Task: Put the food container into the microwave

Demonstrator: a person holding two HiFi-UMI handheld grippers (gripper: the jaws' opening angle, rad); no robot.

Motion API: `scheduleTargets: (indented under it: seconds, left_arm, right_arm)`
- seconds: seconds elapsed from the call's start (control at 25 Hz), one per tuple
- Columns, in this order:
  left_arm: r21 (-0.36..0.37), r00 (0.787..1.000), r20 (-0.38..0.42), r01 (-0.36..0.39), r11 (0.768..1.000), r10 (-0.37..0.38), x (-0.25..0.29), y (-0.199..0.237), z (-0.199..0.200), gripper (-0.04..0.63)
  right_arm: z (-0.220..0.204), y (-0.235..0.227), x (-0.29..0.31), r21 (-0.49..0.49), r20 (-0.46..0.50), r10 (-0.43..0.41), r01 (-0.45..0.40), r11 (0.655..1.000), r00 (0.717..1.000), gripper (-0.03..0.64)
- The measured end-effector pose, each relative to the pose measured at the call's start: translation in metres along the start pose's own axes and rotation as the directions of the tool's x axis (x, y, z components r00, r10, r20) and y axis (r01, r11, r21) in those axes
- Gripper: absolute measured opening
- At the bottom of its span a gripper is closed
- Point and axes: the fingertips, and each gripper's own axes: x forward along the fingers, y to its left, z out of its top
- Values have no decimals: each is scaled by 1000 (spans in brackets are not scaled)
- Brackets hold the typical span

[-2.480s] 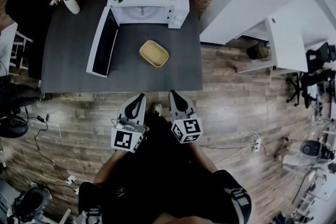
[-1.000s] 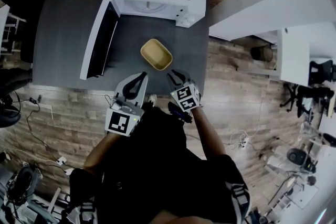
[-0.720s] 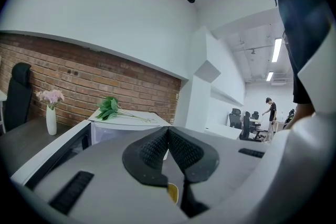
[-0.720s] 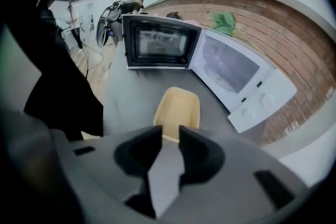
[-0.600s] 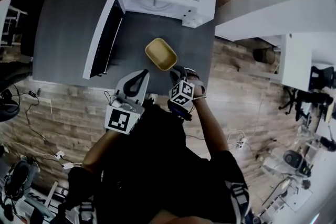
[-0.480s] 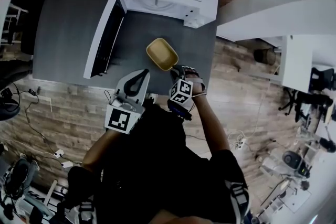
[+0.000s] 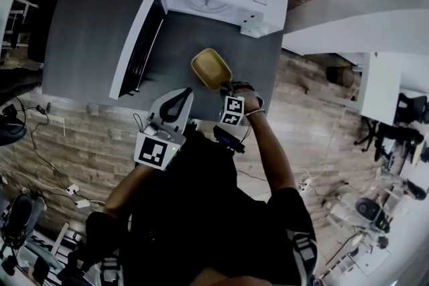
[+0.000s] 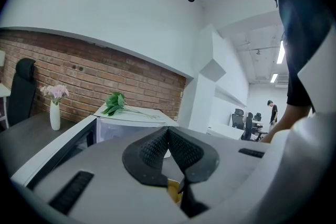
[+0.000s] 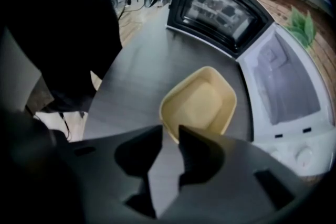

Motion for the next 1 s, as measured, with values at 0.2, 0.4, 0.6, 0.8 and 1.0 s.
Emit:
scheduleTargets:
  seconds: [0.2,0.4,0.6,0.8,1.0]
  left_arm:
    - [-6,1000,-5,-8,1000,8,1,4,-1,35]
    - [-15,1000,-7,-14,1000,13,2,8,-1,35]
    - [-13,1000,-5,-6,1000,6,6,10,1,35]
    - [-12,1000,-5,-7,1000,7,7,16,2,35]
    - [-12,1000,1,-9,1000,9,6,23,5,35]
  right_arm:
    - [3,-3,8,-14,-2,-1,1,1000,1000,117]
    - [9,-4,10,-9,9,6,-6,1000,1000,95]
    - [16,-7,10,-3,29,5,-5,1000,1000,69]
    - [27,-6,9,-3,47,14,-14,1000,999,43]
    - [34,-4,6,5,50,28,-28,1000,998,41]
